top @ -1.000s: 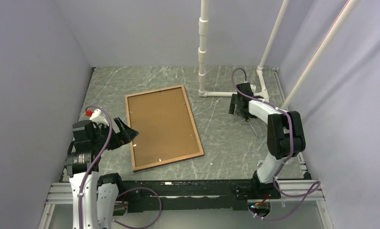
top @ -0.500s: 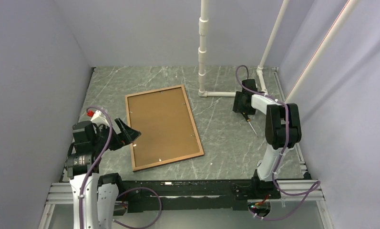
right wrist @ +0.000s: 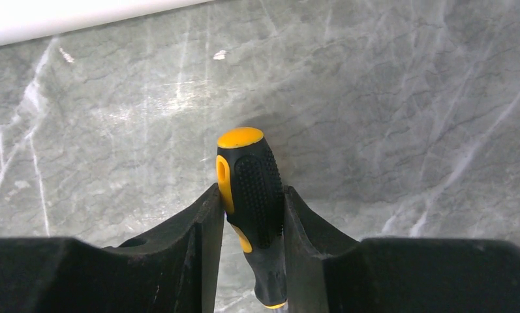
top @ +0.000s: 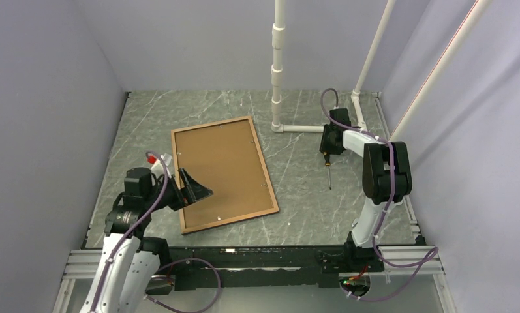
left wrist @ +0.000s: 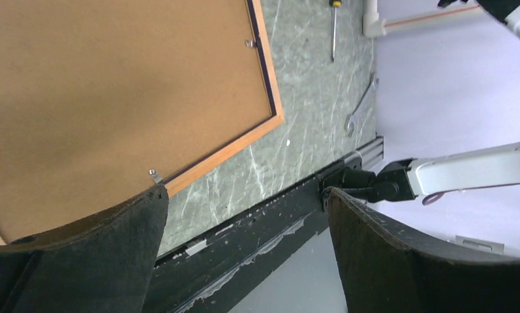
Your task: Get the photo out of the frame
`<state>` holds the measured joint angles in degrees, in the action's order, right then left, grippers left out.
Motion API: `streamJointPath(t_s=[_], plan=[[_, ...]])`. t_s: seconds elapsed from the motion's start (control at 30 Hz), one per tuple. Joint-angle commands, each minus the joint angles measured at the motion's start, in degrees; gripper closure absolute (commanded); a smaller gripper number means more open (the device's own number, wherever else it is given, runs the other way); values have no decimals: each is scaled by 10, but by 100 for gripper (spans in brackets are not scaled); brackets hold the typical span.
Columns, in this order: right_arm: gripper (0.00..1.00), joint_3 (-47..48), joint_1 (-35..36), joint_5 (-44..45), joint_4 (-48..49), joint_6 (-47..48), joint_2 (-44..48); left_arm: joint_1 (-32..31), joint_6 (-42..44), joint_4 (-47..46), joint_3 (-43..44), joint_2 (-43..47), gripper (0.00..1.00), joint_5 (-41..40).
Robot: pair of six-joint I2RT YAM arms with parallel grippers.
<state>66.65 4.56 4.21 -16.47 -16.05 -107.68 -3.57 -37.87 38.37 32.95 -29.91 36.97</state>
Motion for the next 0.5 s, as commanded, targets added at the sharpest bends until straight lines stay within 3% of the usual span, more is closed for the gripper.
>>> streamJointPath(t_s=[0.0, 0.27, 0.47], plan=[[99, -11, 19, -38, 6, -13, 18, -55, -62, -87, -26, -17, 6, -28], [100, -48, 74, -138, 36, -69, 104, -120, -107, -185, -54, -63, 6, -34], [100, -134, 135, -282, 179, -211, 189, -143, -111, -222, -56, -89, 5, -50]])
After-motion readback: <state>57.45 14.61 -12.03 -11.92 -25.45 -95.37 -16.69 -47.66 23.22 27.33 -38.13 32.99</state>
